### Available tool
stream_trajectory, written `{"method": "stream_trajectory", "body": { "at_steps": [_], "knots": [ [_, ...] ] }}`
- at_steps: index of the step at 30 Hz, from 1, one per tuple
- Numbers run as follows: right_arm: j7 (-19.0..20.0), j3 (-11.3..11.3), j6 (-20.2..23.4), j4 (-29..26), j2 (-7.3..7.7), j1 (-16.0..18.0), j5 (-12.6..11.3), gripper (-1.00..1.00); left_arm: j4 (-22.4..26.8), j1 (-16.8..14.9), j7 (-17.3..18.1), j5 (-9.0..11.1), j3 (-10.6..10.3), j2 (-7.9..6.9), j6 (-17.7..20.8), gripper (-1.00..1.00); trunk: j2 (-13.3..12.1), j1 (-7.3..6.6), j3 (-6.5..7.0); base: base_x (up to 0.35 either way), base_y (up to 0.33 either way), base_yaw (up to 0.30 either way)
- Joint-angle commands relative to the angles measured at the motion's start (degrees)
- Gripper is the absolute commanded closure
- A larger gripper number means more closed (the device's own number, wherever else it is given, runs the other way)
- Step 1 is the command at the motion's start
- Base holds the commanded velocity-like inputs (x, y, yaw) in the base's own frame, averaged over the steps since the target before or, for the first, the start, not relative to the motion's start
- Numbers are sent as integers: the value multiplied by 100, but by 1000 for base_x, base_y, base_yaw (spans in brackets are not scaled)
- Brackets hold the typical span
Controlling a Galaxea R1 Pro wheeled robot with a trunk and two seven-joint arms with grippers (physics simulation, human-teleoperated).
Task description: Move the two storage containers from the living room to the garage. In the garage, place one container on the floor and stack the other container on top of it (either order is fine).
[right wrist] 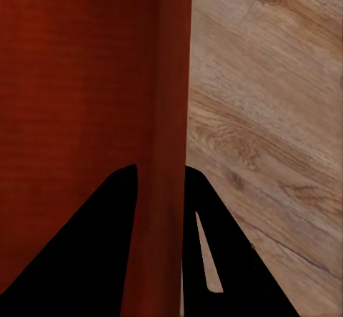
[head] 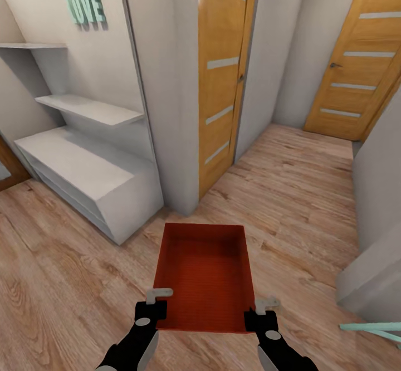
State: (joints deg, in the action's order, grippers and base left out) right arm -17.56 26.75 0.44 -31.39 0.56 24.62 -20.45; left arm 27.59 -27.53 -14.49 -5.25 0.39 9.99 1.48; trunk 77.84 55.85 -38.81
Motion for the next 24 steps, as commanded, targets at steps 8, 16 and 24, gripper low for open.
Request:
{"method": "stream_trajectory", "body": {
  "at_steps": [8, 16, 24],
  "knots": [
    [-11, 41, 8, -25, 199, 16, 22, 100, -271, 2, 157, -64, -105, 1, 19, 100, 3, 3, -4, 280, 0, 0],
    [-11, 41, 8, -25, 199, 16, 21, 100, -271, 2, 157, -64, -107, 1, 19, 100, 3, 3, -4, 280, 0, -1],
    [-11, 41, 0, -25, 200, 16, 23, 100, -271, 2, 157, -64, -102, 1, 14, 100, 3, 3, -4, 225, 0, -156]
  ]
}}
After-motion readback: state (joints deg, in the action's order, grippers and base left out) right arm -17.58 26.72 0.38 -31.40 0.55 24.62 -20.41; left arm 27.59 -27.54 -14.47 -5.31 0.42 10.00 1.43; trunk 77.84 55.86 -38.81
